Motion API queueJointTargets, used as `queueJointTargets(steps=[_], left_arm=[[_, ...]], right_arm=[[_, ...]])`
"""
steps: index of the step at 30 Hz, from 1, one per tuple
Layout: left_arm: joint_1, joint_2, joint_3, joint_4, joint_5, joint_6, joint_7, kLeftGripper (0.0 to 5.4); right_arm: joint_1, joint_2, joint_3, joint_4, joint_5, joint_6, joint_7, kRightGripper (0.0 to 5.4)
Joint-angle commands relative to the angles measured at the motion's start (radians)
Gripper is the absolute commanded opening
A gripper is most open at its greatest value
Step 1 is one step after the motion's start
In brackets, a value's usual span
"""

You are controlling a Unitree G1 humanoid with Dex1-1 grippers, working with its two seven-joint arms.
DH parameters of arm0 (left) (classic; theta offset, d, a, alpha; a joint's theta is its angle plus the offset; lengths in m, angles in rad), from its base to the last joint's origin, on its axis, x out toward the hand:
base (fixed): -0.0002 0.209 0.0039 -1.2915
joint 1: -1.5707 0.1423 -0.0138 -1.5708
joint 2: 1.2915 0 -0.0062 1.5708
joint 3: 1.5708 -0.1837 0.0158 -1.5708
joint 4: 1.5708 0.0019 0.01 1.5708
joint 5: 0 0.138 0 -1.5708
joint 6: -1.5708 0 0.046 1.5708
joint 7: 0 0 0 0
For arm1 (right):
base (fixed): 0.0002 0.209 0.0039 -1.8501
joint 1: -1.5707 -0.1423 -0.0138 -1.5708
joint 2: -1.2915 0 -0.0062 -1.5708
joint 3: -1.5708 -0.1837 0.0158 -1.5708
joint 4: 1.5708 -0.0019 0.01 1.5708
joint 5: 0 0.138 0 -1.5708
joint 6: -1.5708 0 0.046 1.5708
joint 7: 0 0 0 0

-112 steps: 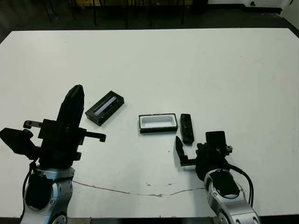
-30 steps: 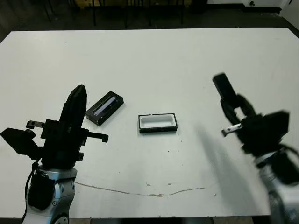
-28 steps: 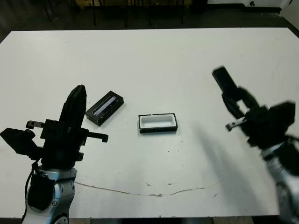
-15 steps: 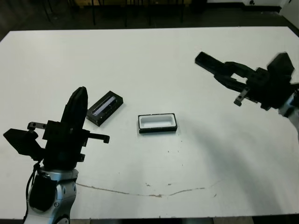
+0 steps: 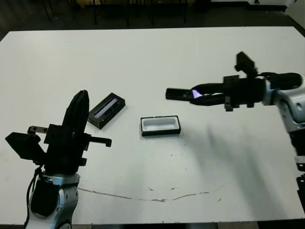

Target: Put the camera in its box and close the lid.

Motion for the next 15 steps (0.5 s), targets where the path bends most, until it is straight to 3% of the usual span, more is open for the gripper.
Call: queueJointTargets(steps=[1,9,15], left_arm=[[0.157,0.013,-0.007,0.018,0.014,0.019,0.001,0.0],[0.157,0.01,-0.012,0.027,0.009,0.008,-0.006,0.0],[0.153,0.01,-0.014,0.036,0.017,0.004,-0.005,0.0]], right_arm=[[-0.021,0.022,0.045,0.044,-0.048,-0.016,0.018,0.56],[-0.059,0.062,0.092,0.158,-0.141,-0.1,0.016,0.56],[-0.098,0.081,0.111,0.235,-0.188,-0.111,0.049,0.56]])
